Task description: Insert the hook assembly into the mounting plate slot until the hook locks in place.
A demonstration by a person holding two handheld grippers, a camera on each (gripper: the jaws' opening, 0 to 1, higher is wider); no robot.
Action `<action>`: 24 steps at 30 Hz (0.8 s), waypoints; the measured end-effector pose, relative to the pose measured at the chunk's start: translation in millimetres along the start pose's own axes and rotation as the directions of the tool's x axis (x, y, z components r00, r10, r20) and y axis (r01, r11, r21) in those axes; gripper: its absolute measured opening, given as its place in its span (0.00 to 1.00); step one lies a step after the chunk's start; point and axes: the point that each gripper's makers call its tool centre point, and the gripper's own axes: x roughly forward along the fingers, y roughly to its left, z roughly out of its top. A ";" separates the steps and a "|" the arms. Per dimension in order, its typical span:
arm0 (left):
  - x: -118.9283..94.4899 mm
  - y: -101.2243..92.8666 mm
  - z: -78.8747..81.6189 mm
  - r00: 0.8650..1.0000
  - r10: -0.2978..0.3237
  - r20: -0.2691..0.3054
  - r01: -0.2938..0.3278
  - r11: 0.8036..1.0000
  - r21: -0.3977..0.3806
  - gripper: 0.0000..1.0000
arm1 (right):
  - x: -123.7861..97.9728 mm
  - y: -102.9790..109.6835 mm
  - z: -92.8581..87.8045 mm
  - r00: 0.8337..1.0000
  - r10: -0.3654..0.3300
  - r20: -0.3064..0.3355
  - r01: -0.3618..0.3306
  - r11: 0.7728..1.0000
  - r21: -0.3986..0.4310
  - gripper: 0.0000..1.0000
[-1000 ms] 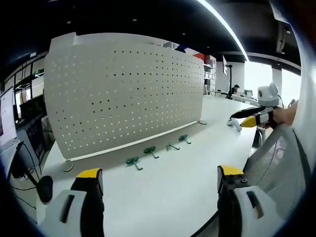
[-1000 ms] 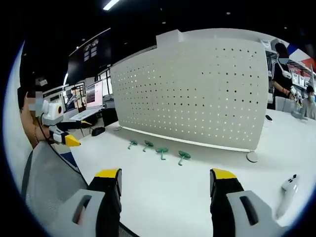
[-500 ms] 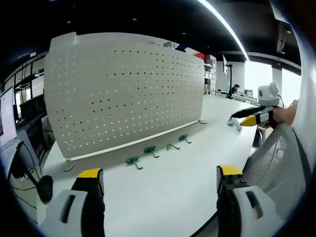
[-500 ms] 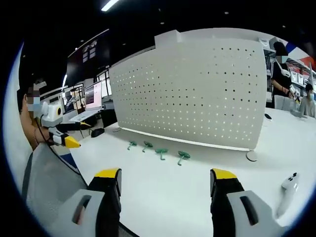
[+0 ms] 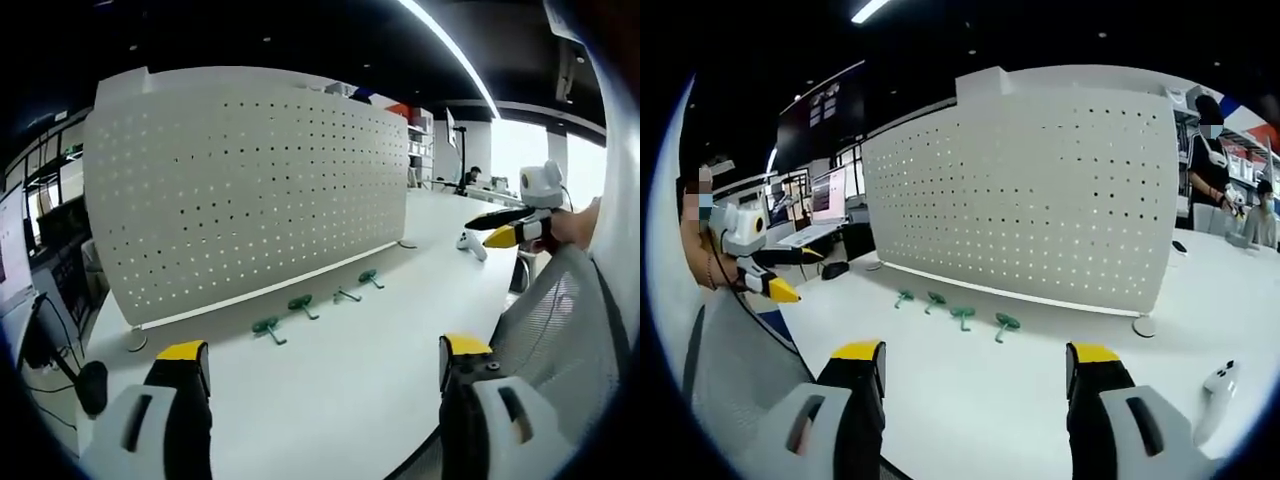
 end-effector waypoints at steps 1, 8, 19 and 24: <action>0.0 -0.1 0.2 1.000 -0.001 0.001 0.001 1.000 -0.001 0.97 | 0.0 -0.1 0.5 1.000 0.001 0.002 -0.001 1.000 0.001 0.71; -1.2 1.1 2.1 1.000 0.001 0.000 -0.001 1.000 -0.013 0.98 | 0.7 2.9 1.0 1.000 0.018 -0.016 -0.018 1.000 0.006 0.73; 5.3 3.1 8.2 0.999 -0.037 -0.021 0.037 0.999 0.008 0.96 | 4.7 1.1 11.6 0.999 0.049 -0.020 -0.049 0.999 -0.019 0.72; 11.3 8.9 12.2 0.999 -0.045 -0.021 0.045 0.999 0.018 0.96 | 8.6 2.1 11.8 0.998 0.058 -0.030 -0.059 0.998 -0.027 0.71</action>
